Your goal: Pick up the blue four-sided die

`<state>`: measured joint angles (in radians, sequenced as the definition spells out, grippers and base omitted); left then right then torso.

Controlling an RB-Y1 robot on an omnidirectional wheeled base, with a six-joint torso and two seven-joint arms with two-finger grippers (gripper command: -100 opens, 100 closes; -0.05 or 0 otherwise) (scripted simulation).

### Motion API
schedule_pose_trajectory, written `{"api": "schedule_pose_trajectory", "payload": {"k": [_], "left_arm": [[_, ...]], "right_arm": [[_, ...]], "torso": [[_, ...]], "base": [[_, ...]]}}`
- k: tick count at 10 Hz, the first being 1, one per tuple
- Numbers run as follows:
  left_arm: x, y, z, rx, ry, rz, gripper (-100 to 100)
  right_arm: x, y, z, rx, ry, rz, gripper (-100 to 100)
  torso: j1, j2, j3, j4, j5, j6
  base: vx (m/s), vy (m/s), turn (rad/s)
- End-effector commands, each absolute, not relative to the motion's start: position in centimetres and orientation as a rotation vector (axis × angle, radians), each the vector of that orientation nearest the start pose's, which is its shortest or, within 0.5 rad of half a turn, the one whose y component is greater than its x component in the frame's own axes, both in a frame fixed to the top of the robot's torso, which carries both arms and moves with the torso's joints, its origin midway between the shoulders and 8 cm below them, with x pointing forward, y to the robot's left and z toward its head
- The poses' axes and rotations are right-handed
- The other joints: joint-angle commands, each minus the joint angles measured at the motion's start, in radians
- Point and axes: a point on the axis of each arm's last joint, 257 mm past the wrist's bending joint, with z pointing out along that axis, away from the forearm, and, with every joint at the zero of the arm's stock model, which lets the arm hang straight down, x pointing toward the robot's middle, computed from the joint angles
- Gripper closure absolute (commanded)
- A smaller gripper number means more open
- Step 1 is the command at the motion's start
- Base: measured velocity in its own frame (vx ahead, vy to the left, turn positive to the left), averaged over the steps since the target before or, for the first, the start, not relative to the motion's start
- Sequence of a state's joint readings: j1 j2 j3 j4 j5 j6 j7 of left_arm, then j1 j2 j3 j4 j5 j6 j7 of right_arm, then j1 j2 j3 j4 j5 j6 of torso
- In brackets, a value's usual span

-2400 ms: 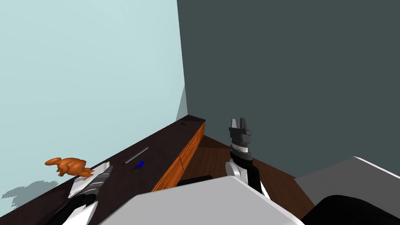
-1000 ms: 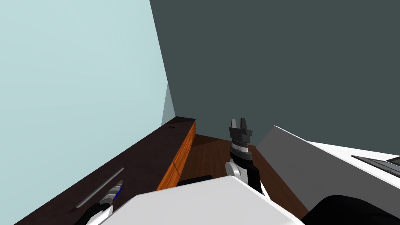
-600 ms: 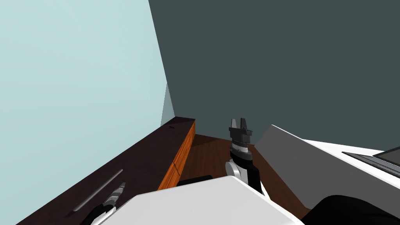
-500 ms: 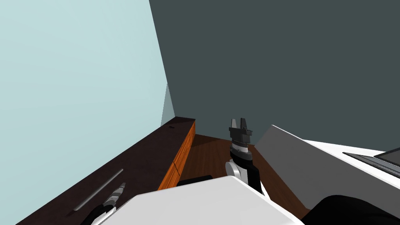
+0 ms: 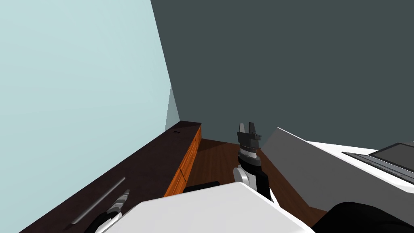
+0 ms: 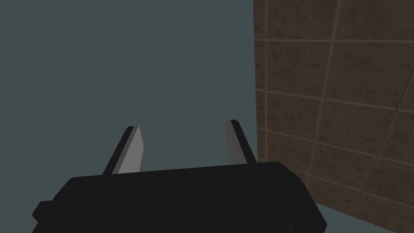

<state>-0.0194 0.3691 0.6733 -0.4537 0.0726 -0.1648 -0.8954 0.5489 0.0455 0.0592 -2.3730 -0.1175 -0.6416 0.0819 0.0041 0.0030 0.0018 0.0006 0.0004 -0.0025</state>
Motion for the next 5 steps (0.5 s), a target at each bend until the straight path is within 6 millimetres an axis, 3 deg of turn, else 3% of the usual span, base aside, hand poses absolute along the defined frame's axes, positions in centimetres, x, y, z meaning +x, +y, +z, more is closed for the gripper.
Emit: {"api": "schedule_pose_trajectory", "payload": {"k": [1,5], "left_arm": [[21.82,63.70,-53.75,-1.402,1.765,0.314,-100],[21.72,63.06,-54.39,-1.439,1.741,0.333,-100]], "right_arm": [[29.36,-28.26,7.29,0.594,0.378,1.363,0],[29.36,-28.26,7.29,0.594,0.378,1.363,0]], "torso": [[0.000,0.000,0.000,0.000,0.000,0.000],[0.000,0.001,0.001,0.000,0.000,0.000]], "base": [[-0.046,0.059,-0.099],[-0.053,0.054,-0.099]]}}
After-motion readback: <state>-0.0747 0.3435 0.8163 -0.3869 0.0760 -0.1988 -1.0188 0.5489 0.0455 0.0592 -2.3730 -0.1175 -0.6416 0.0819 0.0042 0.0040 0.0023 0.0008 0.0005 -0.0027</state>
